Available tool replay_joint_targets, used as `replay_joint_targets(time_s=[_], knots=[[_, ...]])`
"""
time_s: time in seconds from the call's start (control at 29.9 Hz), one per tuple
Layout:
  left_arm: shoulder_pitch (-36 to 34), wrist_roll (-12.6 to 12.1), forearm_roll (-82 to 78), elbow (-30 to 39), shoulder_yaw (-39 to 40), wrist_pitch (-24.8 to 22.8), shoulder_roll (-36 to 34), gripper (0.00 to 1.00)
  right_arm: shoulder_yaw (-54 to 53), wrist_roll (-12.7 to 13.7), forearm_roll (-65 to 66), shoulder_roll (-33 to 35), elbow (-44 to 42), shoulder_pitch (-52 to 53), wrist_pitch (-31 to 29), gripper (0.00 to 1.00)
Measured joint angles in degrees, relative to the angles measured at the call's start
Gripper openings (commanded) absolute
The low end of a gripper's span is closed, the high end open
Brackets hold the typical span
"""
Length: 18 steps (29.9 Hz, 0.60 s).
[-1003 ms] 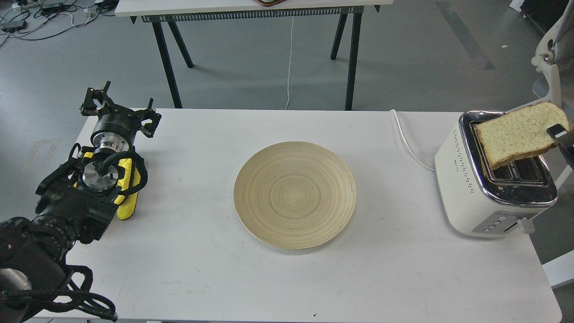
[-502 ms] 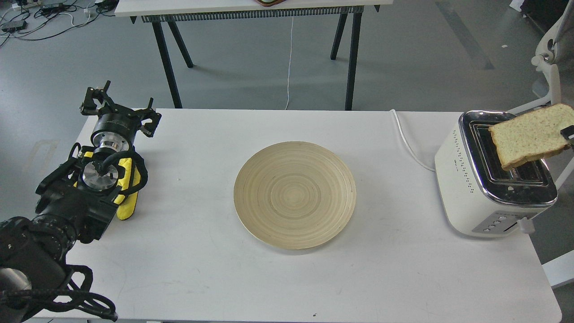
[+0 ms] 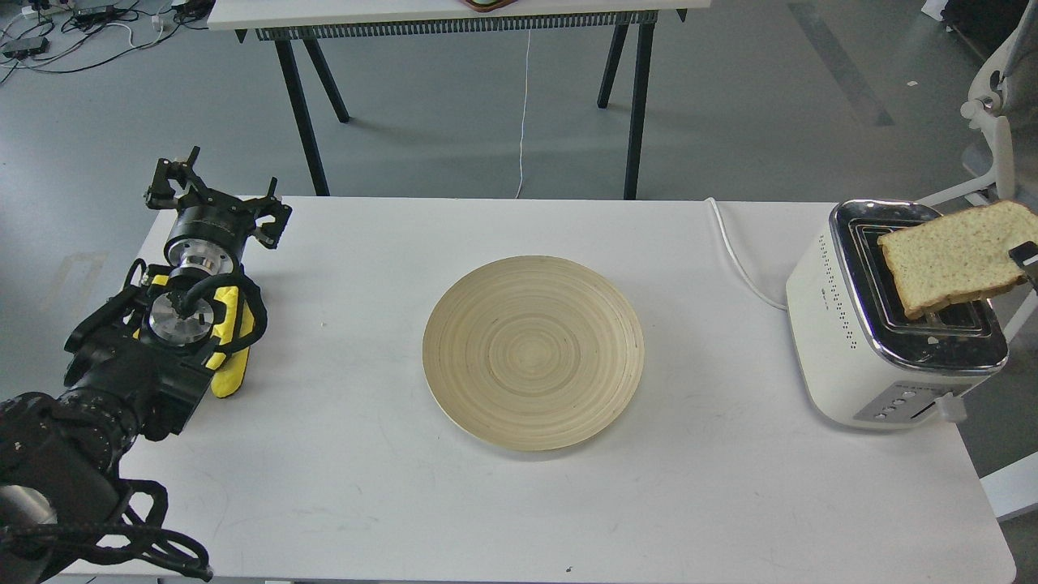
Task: Put bread in toaster with right arm
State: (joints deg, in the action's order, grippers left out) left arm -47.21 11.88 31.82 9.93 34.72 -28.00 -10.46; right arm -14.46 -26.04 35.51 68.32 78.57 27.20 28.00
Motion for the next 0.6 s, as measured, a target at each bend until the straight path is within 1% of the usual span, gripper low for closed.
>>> replay_joint_targets(time_s=[0.27, 0.6], knots=[[0.0, 0.0, 0.0, 0.0, 0.0, 0.0, 0.0, 1.00, 0.0, 0.0, 0.7, -1.0, 0.2, 2.3, 0.0, 0.01], [0.0, 0.0, 0.0, 0.0, 0.0, 0.0, 0.0, 1.00, 0.4, 0.3, 8.3, 0.0, 0.5, 3.2, 0.0, 0.01]])
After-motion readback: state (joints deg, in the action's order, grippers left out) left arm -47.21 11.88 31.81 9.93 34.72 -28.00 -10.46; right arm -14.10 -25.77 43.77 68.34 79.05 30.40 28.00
